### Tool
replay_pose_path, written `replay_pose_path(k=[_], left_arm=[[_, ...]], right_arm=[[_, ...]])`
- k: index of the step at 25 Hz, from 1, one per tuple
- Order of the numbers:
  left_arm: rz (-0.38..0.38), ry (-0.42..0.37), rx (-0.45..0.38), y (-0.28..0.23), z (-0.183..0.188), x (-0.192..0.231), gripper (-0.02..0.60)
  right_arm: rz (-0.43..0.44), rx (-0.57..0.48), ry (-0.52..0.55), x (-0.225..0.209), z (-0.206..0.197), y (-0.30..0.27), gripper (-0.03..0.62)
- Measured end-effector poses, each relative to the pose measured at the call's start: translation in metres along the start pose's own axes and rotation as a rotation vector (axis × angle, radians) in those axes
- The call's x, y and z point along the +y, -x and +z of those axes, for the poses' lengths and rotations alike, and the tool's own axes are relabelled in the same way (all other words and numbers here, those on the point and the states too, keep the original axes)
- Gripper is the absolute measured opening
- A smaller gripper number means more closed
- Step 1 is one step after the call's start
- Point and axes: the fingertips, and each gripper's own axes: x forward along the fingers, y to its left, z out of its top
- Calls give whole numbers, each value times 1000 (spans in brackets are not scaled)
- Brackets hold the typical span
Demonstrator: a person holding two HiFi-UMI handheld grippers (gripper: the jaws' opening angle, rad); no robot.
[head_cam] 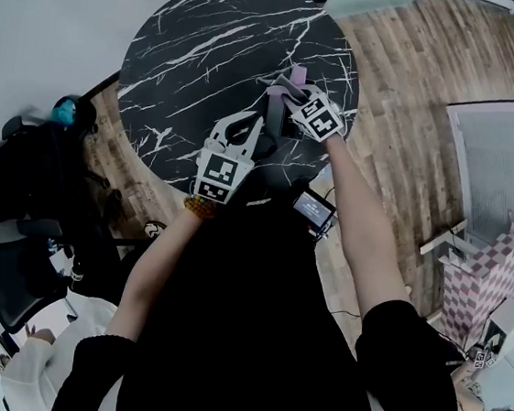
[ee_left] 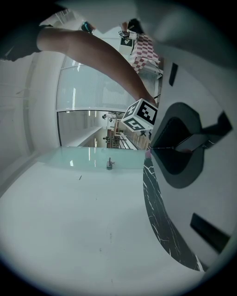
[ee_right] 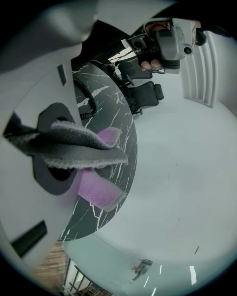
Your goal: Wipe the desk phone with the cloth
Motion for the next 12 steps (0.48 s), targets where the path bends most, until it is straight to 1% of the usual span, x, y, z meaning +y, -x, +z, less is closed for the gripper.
replay_pose_path(k=[12], left_arm=[[-8, -3, 3, -3, 0, -2, 17]], right_arm=[[19, 5, -9, 13, -7, 0, 69]])
